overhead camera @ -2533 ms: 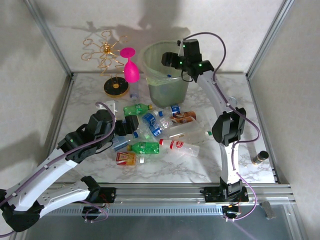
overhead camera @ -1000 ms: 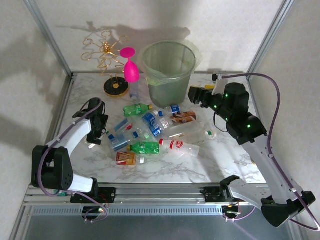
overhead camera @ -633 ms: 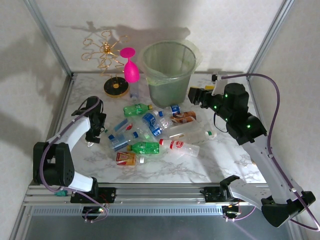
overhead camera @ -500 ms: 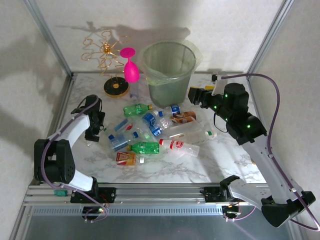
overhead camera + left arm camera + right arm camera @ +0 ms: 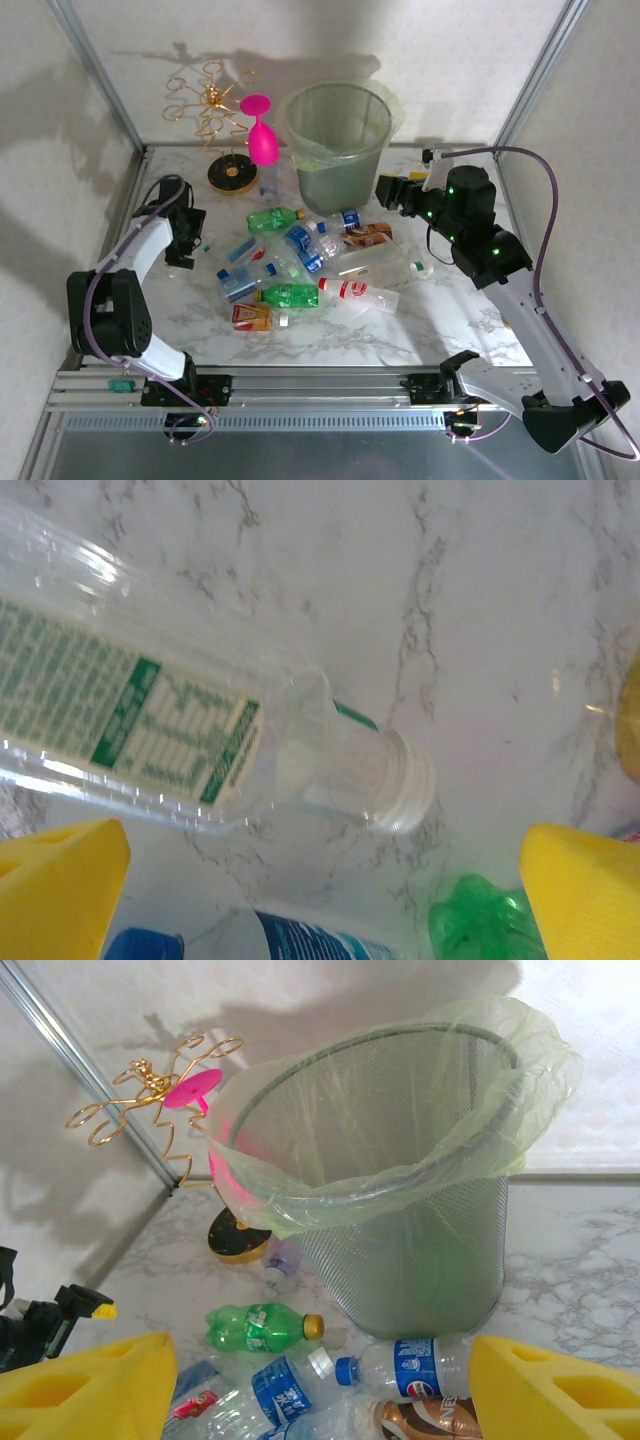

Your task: Put the plastic bottles in the bin

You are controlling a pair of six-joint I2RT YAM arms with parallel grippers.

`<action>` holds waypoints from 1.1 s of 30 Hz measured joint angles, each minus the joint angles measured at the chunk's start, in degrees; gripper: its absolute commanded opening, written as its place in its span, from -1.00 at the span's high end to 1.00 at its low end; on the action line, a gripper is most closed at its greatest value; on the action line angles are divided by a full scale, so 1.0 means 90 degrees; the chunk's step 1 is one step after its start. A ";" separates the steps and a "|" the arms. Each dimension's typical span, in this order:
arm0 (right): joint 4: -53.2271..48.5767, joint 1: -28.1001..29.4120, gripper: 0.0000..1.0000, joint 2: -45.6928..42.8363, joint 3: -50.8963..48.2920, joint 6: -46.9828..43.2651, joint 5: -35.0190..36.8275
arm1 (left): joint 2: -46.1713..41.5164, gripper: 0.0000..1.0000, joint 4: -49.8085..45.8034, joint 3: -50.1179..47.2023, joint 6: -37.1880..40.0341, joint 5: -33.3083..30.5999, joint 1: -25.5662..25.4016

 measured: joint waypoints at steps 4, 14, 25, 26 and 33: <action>0.0005 0.0007 -0.53 -0.0002 -0.0068 0.0027 -0.0005 | -0.0308 -0.99 0.0000 0.0000 -0.0002 0.0260 0.0000; 0.0005 0.0027 -0.53 -0.0002 -0.0175 0.0051 -0.0024 | -0.0576 -0.99 0.0386 -0.0923 -0.0083 0.0772 0.0000; -0.0046 0.0041 -0.56 -0.0080 -0.0177 0.0036 -0.0019 | -0.0406 -0.99 0.0653 -0.1005 -0.0012 0.0508 0.0299; -0.0051 0.0041 -0.57 -0.0092 -0.0177 0.0029 -0.0017 | -0.0396 -0.99 0.0695 -0.1005 -0.0005 0.0486 0.0355; -0.0102 0.0044 -0.60 -0.0092 -0.0177 0.0017 -0.0022 | -0.0117 -0.99 0.0988 -0.1005 -0.0012 0.0440 0.0634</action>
